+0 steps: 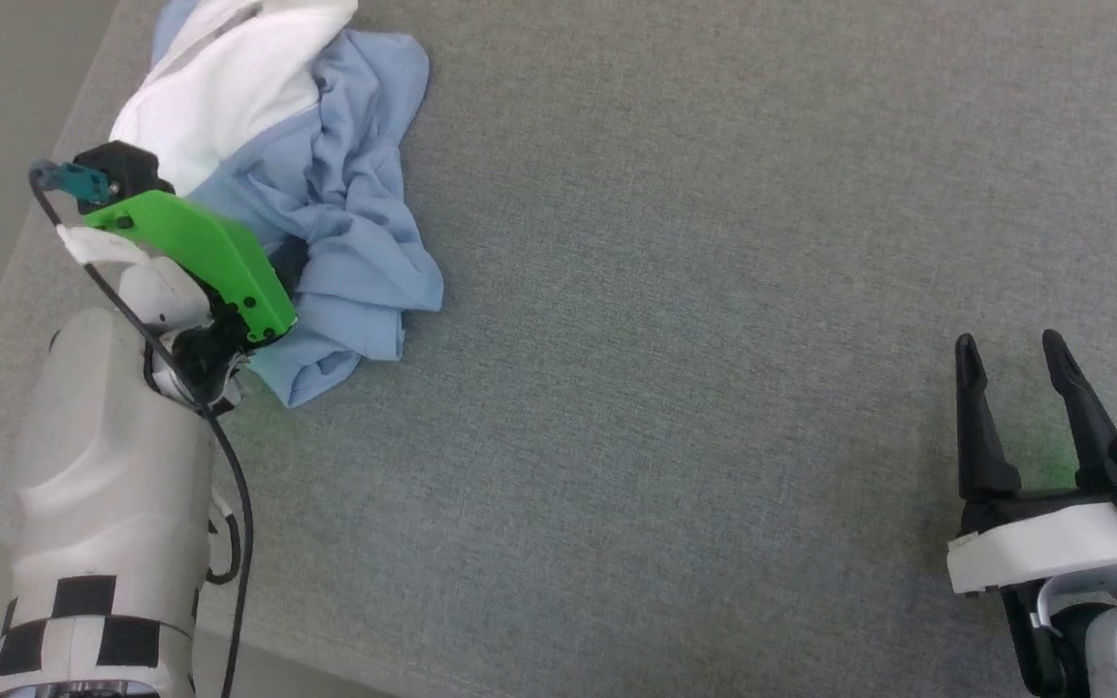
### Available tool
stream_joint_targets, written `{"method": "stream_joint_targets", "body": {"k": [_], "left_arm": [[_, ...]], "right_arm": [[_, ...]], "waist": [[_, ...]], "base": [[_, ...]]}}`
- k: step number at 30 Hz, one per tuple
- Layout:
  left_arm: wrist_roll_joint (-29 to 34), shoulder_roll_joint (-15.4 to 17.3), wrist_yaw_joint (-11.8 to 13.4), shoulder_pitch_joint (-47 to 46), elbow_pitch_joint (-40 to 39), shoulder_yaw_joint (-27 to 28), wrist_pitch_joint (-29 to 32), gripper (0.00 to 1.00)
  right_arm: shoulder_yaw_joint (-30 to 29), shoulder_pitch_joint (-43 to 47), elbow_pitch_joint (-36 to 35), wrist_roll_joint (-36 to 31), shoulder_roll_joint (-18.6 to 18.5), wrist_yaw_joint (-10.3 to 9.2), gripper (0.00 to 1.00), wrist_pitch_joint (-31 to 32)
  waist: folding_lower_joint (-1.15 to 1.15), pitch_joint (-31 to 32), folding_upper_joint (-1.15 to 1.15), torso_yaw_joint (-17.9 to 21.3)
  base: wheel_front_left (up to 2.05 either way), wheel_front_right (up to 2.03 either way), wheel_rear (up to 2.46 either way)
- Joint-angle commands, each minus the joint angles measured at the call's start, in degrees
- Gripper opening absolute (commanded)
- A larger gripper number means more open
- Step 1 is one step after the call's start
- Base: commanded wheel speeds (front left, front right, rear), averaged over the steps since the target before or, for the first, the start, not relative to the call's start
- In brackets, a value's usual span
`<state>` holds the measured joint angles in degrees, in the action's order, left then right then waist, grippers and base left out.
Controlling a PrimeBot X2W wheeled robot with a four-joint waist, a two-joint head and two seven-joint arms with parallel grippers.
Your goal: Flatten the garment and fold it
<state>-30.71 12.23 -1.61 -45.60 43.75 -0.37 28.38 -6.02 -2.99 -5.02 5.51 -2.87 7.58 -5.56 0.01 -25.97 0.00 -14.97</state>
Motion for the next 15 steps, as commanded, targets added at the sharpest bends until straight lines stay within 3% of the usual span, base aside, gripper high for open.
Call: {"method": "stream_joint_targets", "body": {"k": [1,6,9,15], "left_arm": [[1.08,-0.81,1.06,2.19,1.35,-0.61,-1.93,0.00],[1.08,0.57,0.89,-0.11,-1.91,1.17,-10.06,0.00],[1.35,1.86,-0.89,-3.34,-5.33,1.04,-12.81,0.00],[1.70,2.54,-4.63,-10.64,-14.09,-3.40,-12.58,0.00]], "right_arm": [[0.26,-0.48,0.49,0.40,0.00,-0.09,1.00,-0.67],[1.31,-0.57,3.02,1.41,0.00,-0.09,1.00,-1.86],[1.90,-0.60,5.21,2.66,0.00,-0.09,1.00,-3.29],[2.88,-0.16,10.69,5.88,0.00,-0.09,1.00,-6.06]], "waist": [[-0.01,0.92,0.00,-0.32],[-0.01,4.65,0.00,-0.75],[-0.01,7.86,0.00,-0.41],[-0.01,14.72,0.00,2.22]], "base": [[0.00,0.00,0.00],[0.00,0.00,0.00],[0.00,0.00,0.00],[0.00,0.00,0.00]]}}
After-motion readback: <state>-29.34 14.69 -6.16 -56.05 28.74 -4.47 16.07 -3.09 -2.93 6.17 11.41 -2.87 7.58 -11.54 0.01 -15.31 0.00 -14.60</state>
